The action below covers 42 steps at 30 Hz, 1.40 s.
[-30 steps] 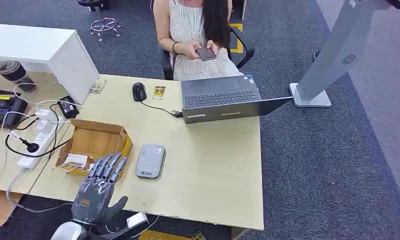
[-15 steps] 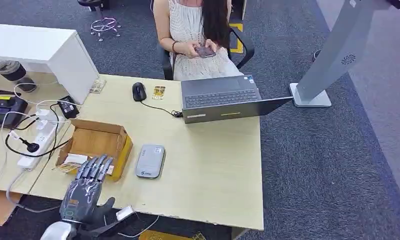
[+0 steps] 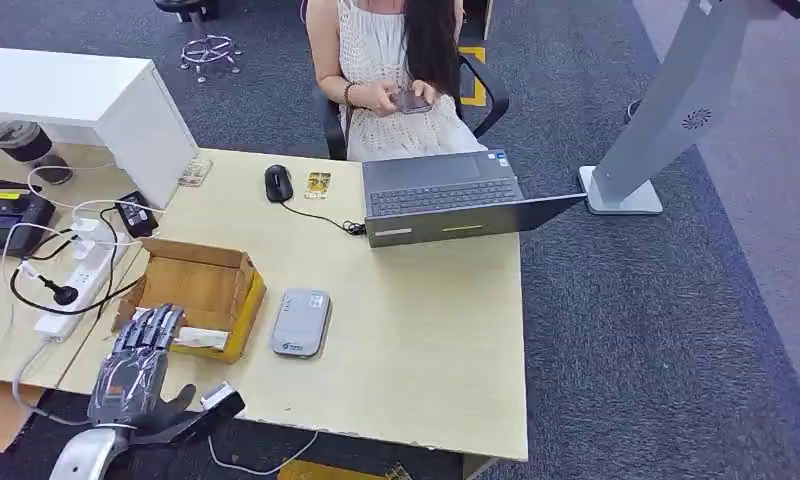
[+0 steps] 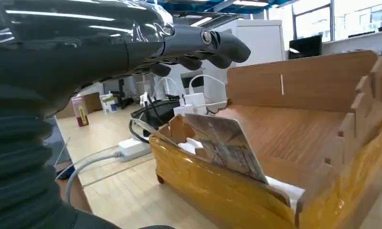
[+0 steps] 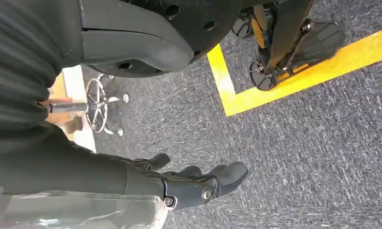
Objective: Pass the card to the sensor for recognition and then transmit it.
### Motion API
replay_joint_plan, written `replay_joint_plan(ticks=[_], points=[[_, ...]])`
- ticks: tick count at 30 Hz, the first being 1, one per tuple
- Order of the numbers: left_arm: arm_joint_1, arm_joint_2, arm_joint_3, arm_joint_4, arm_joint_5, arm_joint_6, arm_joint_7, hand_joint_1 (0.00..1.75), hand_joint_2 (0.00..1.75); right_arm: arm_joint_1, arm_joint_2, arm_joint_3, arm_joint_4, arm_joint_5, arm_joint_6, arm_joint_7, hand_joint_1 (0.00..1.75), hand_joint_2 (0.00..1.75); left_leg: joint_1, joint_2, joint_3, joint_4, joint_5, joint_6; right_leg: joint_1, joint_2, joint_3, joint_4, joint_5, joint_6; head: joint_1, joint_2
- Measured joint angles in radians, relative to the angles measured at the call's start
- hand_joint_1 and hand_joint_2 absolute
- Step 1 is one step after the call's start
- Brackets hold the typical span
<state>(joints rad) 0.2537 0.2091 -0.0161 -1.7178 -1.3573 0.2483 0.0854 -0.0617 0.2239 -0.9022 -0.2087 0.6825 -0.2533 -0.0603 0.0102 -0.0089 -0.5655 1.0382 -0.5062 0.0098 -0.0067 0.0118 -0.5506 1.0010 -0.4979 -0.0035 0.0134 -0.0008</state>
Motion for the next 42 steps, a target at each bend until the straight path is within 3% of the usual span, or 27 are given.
replay_joint_plan(ticks=[42], points=[[-0.068,-0.018,0.043,0.002,-0.042,-0.033,-0.002,0.0,1.75,0.0,0.0,0.0,0.0,0.04,0.003,0.0,0.0,1.75,0.0,0.0,0.0,0.0,0.0,0.0,0.0,0.0,0.0,0.0,0.0,0.0,0.0,0.0]])
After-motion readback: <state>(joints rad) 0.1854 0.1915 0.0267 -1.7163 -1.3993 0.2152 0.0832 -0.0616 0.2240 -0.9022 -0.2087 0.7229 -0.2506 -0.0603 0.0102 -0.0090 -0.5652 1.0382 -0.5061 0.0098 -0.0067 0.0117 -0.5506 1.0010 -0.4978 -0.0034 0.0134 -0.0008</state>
